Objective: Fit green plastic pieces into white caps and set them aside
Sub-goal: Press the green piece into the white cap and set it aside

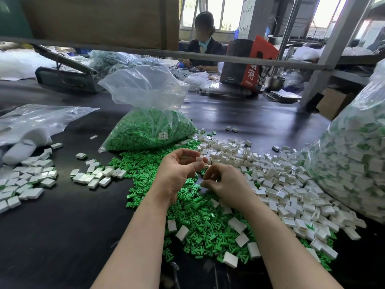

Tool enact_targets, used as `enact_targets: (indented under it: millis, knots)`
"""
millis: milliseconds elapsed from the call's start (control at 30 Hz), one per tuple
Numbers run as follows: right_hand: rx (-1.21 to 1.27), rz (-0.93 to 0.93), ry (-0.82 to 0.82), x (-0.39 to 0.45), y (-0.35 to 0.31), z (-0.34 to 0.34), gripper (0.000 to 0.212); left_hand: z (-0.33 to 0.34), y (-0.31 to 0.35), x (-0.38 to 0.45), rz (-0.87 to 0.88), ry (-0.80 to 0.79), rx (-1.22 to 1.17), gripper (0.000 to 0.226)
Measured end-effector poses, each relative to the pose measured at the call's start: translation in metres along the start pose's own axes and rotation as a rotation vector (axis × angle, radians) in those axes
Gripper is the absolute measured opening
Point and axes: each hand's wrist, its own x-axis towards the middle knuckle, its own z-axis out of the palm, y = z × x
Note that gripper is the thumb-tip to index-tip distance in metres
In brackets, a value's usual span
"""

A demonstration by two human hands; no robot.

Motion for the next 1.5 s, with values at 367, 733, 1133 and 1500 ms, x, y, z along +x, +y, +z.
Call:
enact_targets:
  millis: [367,733,1133,1500]
  knots:
    - [0.874,0.06,0.272,0.001,0.002,-0.011,0.011,-0.001,-0.003,0.002,-0.04,-0.025,-0.08,0.021]
    - [0.926,0.045,0.24,0.001,0.0,-0.01,0.016,0.002,-0.004,0.002,-0.034,-0.023,-0.03,0.015]
    - [0.928,0.066,0.282,0.001,0.0,-0.007,0.003,0.003,-0.002,0.001,-0.044,-0.035,-0.075,0.03]
    - [1.05,0.1,0.273,0.001,-0.006,-0.005,0.008,0.006,-0.004,0.001,-0.039,-0.014,-0.027,0.023]
